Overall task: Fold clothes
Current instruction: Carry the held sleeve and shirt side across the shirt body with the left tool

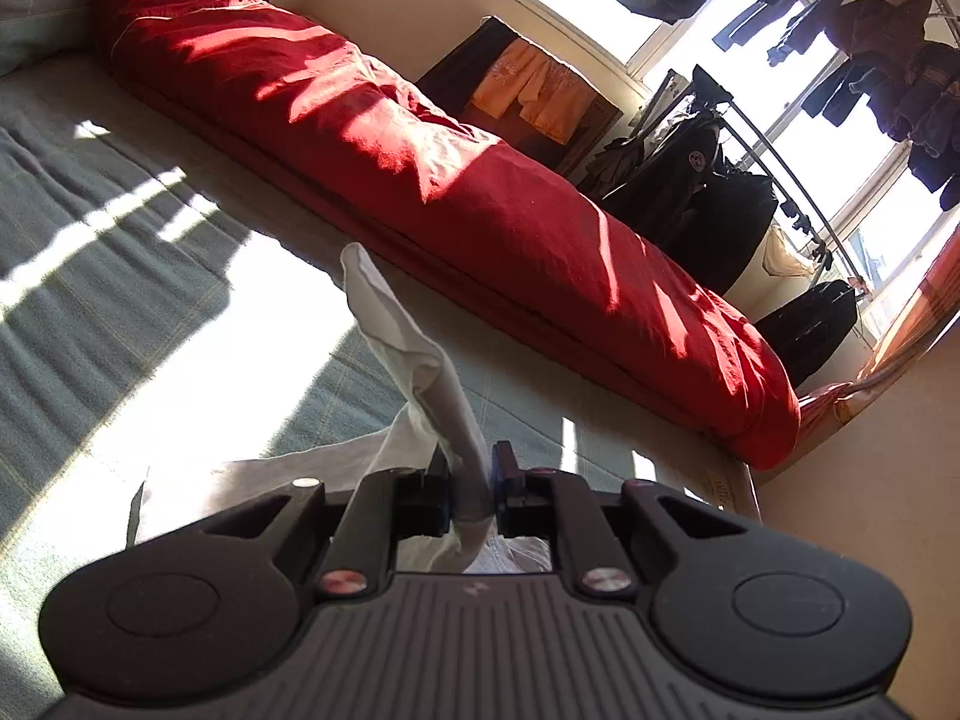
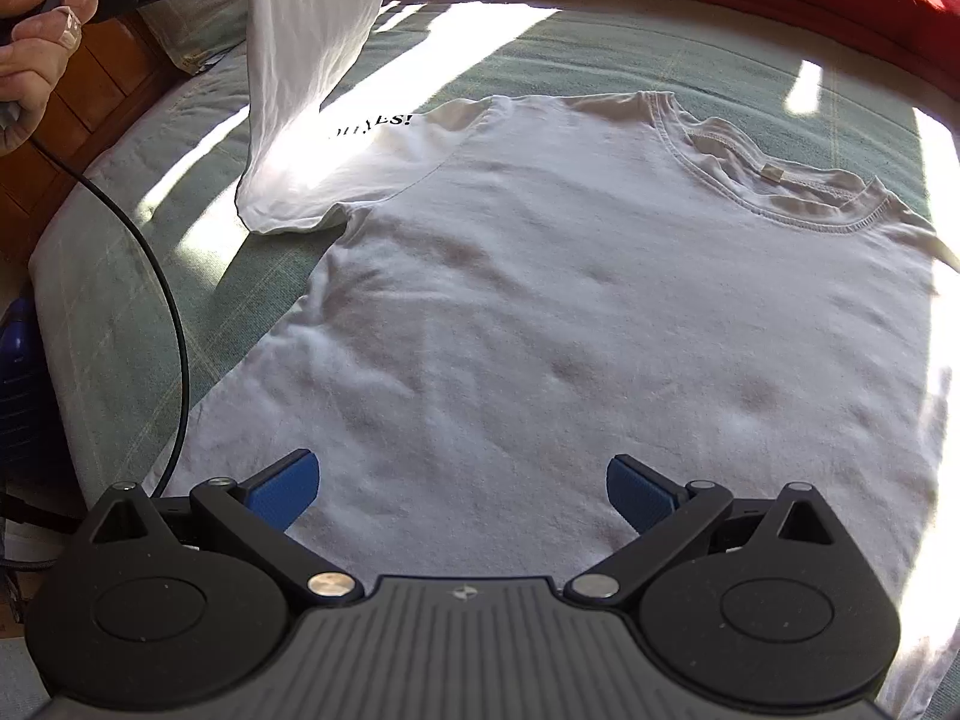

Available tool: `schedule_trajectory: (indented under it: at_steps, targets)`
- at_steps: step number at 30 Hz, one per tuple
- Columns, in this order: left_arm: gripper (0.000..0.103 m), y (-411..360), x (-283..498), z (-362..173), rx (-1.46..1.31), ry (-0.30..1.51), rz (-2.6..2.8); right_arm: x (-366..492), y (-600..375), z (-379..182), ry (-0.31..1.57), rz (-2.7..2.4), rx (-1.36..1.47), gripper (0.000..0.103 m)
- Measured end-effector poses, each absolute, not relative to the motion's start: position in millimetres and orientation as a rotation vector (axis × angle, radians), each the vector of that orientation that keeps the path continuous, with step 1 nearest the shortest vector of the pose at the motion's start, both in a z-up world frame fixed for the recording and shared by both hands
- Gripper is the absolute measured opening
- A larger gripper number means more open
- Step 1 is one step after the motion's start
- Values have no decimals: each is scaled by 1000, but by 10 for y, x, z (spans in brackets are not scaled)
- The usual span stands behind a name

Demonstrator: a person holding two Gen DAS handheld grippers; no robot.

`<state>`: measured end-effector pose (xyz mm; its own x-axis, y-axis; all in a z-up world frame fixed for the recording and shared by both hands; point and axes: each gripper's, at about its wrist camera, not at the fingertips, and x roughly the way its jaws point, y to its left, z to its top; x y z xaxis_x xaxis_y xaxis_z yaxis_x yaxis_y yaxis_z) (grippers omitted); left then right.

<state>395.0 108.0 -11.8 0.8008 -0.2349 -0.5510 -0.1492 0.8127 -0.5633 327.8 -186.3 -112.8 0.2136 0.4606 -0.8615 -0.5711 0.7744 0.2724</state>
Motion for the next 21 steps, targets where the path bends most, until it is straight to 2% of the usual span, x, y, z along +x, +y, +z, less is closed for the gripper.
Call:
schedule_trajectory:
  at_steps: [21]
  targets:
    - [11, -348, 4343, -418, -557, 748, -275, 3244, -2747, -1130, 1123, 562, 46, 103]
